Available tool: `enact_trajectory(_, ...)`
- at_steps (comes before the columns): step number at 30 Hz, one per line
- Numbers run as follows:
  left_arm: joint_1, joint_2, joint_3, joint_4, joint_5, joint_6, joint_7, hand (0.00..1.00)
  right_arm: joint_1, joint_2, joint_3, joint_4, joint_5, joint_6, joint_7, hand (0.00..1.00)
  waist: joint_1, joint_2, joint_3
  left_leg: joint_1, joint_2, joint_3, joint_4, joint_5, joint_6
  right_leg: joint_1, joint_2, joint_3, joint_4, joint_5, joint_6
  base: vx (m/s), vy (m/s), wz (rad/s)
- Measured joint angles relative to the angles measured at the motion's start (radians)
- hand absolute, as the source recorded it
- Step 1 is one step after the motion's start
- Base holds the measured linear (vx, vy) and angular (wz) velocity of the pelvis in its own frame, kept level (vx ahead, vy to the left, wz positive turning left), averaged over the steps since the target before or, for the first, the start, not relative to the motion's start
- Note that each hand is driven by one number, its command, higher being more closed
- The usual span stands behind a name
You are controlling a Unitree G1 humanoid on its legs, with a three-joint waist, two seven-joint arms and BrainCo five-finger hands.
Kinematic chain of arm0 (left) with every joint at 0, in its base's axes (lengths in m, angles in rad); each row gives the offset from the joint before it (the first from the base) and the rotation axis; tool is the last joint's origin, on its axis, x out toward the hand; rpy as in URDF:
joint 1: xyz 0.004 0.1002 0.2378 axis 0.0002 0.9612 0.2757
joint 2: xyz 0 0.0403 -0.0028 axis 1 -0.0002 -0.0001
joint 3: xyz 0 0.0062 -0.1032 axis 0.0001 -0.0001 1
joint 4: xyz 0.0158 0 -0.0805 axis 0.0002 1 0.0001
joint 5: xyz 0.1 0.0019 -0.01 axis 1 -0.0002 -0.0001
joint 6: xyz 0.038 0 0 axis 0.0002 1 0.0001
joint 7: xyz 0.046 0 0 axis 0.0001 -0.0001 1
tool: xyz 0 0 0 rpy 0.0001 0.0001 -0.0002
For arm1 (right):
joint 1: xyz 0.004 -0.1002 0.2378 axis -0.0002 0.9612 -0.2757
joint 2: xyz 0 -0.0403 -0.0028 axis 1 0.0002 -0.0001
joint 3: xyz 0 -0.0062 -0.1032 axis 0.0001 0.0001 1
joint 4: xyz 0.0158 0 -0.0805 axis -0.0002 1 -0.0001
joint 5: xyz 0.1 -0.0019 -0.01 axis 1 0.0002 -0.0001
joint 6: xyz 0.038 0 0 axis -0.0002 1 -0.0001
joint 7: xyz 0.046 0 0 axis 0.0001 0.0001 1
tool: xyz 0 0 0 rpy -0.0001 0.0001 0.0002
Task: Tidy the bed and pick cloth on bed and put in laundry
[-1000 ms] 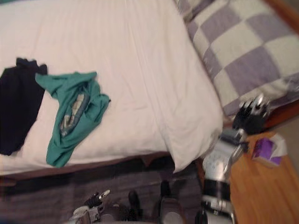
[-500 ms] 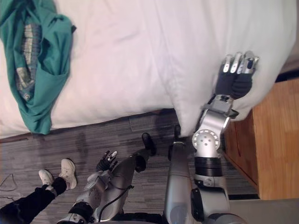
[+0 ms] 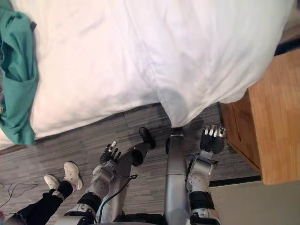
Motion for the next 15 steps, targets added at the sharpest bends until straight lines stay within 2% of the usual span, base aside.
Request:
enact_trajectory(2, 0.000, 0.000, 0.000, 0.000, 0.000, -0.012, 0.000, 0.00, 0.017, -0.003, 0.004, 0.042, -0.049, 0.019, -0.013, 0.00, 0.002, -0.001, -0.001, 0.046, 0.003, 0.011, -0.018, 0.000, 0.000, 0.052, 0.002, -0.006, -0.028, 0.005, 0.004, 0.07, 0.050, -0.12)
enact_trajectory(5, 0.000, 0.001, 0.000, -0.001, 0.003, -0.023, 0.003, 0.00, 0.038, -0.005, 0.009, 0.107, -0.199, 0.062, -0.068, 0.00, 0.003, -0.012, -0.006, 0.109, 0.011, 0.019, -0.035, -0.007, -0.003, 0.129, 0.011, -0.008, -0.078, 0.022, 0.008, 0.06, 0.053, -0.18)
enact_trajectory(7, 0.002, 0.002, -0.009, 0.002, 0.053, -0.023, 0.015, 0.00, 0.079, -0.010, 0.023, 0.138, -0.489, 0.083, -0.153, 0.00, 0.005, -0.025, -0.012, 0.164, 0.015, 0.018, -0.041, -0.018, -0.001, 0.195, 0.012, -0.018, -0.099, 0.023, 0.009, 0.04, 0.041, -0.06)
enact_trajectory(8, 0.003, 0.002, -0.009, 0.001, 0.066, -0.023, 0.025, 0.00, 0.090, -0.013, 0.036, 0.147, -0.568, 0.090, -0.174, 0.00, 0.006, -0.032, -0.017, 0.179, 0.015, 0.017, -0.046, -0.018, 0.000, 0.212, 0.012, -0.022, -0.105, 0.023, 0.009, 0.04, 0.027, 0.02)
enact_trajectory(10, 0.010, 0.004, -0.008, -0.009, 0.133, -0.007, 0.054, 0.00, 0.125, -0.004, 0.087, 0.176, -0.889, 0.112, -0.255, 0.00, 0.016, -0.071, -0.046, 0.230, 0.019, 0.012, -0.047, -0.022, 0.005, 0.265, 0.007, -0.055, -0.103, 0.019, 0.002, 0.00, 0.000, 0.00)
enact_trajectory(11, 0.017, 0.008, -0.011, -0.028, 0.167, 0.020, 0.068, 0.00, 0.138, 0.004, 0.109, 0.183, -1.013, 0.129, -0.298, 0.00, 0.030, -0.097, -0.062, 0.246, 0.029, 0.008, -0.029, -0.036, 0.006, 0.282, 0.007, -0.078, -0.083, 0.005, -0.014, 0.00, -0.041, 0.01)
enact_trajectory(13, 0.030, 0.025, -0.019, -0.055, 0.207, 0.047, 0.081, 0.00, 0.146, 0.021, 0.138, 0.187, -1.105, 0.150, -0.325, 0.00, 0.031, -0.121, -0.077, 0.246, 0.050, -0.018, 0.037, -0.070, 0.006, 0.302, 0.003, -0.118, -0.043, -0.025, -0.031, -0.01, -0.059, 0.24)
enact_trajectory(15, 0.050, 0.037, -0.061, -0.077, 0.248, 0.080, 0.102, 0.00, 0.167, 0.020, 0.160, 0.187, -1.127, 0.173, -0.334, 0.00, 0.032, -0.138, -0.094, 0.238, 0.076, -0.059, 0.146, -0.129, 0.004, 0.325, -0.015, -0.175, 0.032, -0.088, -0.036, -0.02, -0.084, 0.46)
